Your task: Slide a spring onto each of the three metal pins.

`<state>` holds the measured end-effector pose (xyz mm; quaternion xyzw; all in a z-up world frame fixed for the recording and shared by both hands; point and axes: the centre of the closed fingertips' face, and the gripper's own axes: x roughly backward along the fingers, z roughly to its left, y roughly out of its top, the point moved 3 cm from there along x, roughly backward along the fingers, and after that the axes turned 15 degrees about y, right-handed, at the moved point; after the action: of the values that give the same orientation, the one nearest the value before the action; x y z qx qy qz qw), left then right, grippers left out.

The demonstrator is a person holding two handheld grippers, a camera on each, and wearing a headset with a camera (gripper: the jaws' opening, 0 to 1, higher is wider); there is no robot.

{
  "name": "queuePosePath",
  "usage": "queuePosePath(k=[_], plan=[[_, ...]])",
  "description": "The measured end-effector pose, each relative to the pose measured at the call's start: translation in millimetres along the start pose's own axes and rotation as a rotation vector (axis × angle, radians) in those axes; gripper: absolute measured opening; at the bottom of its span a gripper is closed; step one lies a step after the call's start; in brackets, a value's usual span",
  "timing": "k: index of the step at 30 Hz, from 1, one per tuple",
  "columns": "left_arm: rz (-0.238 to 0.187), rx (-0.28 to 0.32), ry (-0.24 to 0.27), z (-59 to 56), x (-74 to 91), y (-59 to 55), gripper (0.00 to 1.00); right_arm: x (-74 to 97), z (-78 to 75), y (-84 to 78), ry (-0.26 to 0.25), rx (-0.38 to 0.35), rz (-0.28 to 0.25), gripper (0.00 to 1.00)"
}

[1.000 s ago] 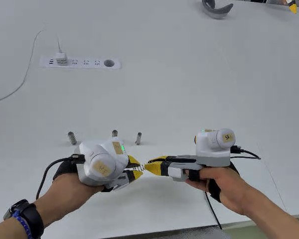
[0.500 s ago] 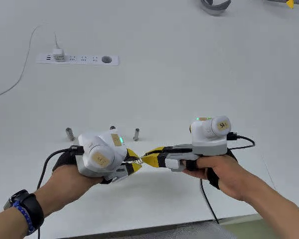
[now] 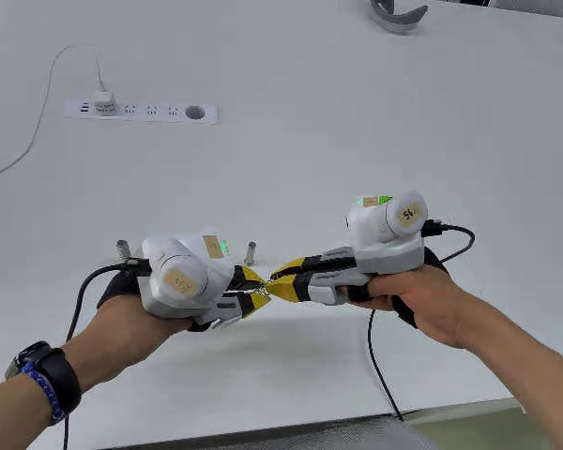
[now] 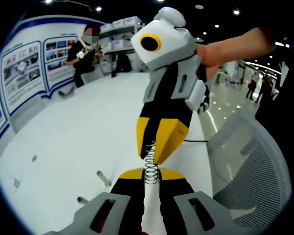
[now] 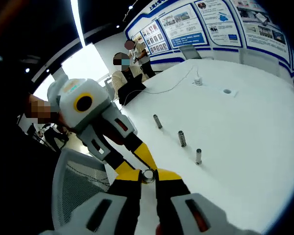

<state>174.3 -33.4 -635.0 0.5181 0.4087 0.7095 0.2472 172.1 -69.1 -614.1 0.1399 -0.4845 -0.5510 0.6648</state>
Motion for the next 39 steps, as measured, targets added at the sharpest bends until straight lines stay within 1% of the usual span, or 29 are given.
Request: queuePosePath(k=[1, 3, 5, 11, 13, 15, 20, 23, 26, 30, 35, 39], plan=[[-0.006, -0.002, -0.004, -0.6, 0.5, 2.2, 0.09, 1.4, 0.8, 0.3, 0.005, 0.027, 0.030, 0.12], [-0.016, -0.003, -0.012, -1.6, 1.0, 5.6, 0.09, 3.5, 2.6, 1.6, 0.010, 0.059, 0.071, 0.12], [-0.026, -0.004, -0.019, -2.4, 1.3, 9.0, 0.09, 5.0, 4.0, 3.5, 0.019, 0.074, 0.093, 0.12], [-0.054, 0.002, -0.036, -4.0, 2.2, 18.7, 0.09, 8.6, 6.4, 6.9, 0.035, 0.155, 0.161, 0.13], [-0.058, -0.003, -0.043, -5.5, 2.7, 21.3, 0.09, 8.9, 7.4, 8.0, 0.043, 0.191, 0.187, 0.14], [-0.063, -0.008, -0.048, -6.3, 2.8, 22.4, 0.09, 10.1, 8.4, 9.2, 0.051, 0.208, 0.206, 0.15], [-0.071, -0.010, -0.058, -7.5, 3.7, 24.5, 0.09, 11.9, 12.2, 13.3, 0.078, 0.242, 0.231, 0.15], [-0.074, -0.019, -0.064, -8.1, 4.9, 25.9, 0.09, 14.1, 12.6, 12.2, 0.095, 0.269, 0.273, 0.15], [-0.078, -0.023, -0.066, -7.7, 5.8, 27.4, 0.09, 15.0, 14.0, 12.5, 0.109, 0.285, 0.292, 0.15], [-0.083, -0.027, -0.071, -7.4, 5.9, 28.6, 0.09, 15.5, 17.0, 14.7, 0.128, 0.299, 0.297, 0.15], [-0.090, -0.030, -0.080, -8.6, 6.5, 30.8, 0.09, 15.7, 18.0, 10.9, 0.140, 0.323, 0.336, 0.15], [-0.091, -0.034, -0.084, -9.4, 6.7, 31.1, 0.09, 15.7, 18.3, 9.4, 0.146, 0.328, 0.339, 0.13]])
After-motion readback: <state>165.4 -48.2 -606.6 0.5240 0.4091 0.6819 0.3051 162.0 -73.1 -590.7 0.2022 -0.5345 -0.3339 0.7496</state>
